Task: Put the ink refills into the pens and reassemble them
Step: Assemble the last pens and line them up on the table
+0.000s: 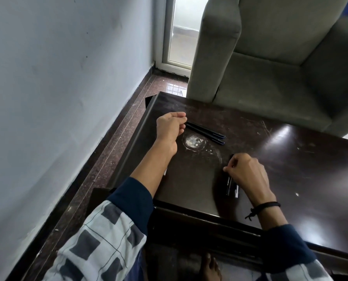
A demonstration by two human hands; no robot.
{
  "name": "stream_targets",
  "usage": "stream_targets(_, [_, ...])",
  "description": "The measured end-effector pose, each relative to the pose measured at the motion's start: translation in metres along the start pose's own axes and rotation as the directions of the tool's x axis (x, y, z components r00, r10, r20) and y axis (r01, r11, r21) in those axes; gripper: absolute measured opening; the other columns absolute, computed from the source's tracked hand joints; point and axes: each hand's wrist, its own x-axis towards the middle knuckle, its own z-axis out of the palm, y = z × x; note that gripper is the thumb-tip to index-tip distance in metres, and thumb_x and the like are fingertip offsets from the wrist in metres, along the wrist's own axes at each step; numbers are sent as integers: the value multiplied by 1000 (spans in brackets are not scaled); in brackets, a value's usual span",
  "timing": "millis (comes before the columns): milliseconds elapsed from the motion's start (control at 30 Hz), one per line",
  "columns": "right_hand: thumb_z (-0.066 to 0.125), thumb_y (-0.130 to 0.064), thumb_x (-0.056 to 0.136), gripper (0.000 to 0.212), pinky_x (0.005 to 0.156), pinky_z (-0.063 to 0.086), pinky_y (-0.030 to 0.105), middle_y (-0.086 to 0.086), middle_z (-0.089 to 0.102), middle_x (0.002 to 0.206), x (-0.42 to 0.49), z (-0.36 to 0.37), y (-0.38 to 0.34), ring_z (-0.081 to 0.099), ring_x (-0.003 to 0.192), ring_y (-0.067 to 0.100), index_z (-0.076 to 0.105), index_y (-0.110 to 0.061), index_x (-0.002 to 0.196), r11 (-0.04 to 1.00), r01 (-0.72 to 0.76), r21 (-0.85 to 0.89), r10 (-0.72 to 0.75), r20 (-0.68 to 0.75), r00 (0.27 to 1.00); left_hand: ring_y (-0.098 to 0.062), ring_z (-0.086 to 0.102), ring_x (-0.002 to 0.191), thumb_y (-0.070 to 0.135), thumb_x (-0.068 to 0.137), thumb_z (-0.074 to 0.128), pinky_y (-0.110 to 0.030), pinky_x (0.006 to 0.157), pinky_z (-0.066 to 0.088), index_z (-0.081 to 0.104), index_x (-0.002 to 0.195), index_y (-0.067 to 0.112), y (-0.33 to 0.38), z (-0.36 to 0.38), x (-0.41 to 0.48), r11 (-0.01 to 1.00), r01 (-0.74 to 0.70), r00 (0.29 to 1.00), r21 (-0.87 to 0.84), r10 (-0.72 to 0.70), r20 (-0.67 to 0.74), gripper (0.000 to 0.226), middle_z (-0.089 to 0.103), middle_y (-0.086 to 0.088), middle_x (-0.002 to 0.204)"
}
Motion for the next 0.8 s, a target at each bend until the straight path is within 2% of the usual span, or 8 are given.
stream_targets(133, [69,-27,93,8,69,51,34,-1,65,94,7,2,-9,63,81,22,70,-20,90,991,134,7,-130,-192,973,-11,63,76,0,90,66,-19,66,54,75,98,12,-1,1,1,1000,3,1000,-1,-3,8,17,71,-4,91])
stream_targets(233, [67,-20,95,14,73,44,32,3,61,105,25,8,-16,61,95,26,73,-14,107,980,198,21,-185,-278,943,-11,63,76,0,90,66,-19,65,54,75,96,13,-2,2,0,1000,7,1000,1,-7,15,17,72,-4,90])
stream_targets(300, [66,-16,95,22,76,41,31,8,62,113,41,11,-18,62,103,32,73,-11,116,982,190,20,-177,-283,943,-11,63,77,0,90,66,-19,65,53,75,95,14,-2,2,1,1000,5,1000,7,-5,16,17,72,-4,91])
stream_targets(367, [65,-14,96,24,77,42,31,10,62,115,54,13,-19,63,103,34,72,-9,118,982,190,22,-176,-277,945,-11,64,78,0,90,66,-19,65,53,74,95,14,-2,1,1,1000,3,1000,4,-3,14,17,73,-4,92])
stream_targets(600, [65,-12,96,11,73,44,32,11,63,109,81,16,-22,65,94,33,75,-9,101,979,203,26,-193,-210,958,-11,64,77,1,91,66,-18,63,53,74,100,12,-2,2,2,1000,-3,1000,17,3,18,17,72,-4,92])
stream_targets(800, [63,-11,97,11,77,51,38,12,64,110,86,15,-20,65,95,32,73,-8,101,978,204,42,-192,-198,961,-11,65,80,2,93,65,-18,66,53,74,103,11,-2,2,1,999,-10,1000,33,10,8,17,73,-5,96])
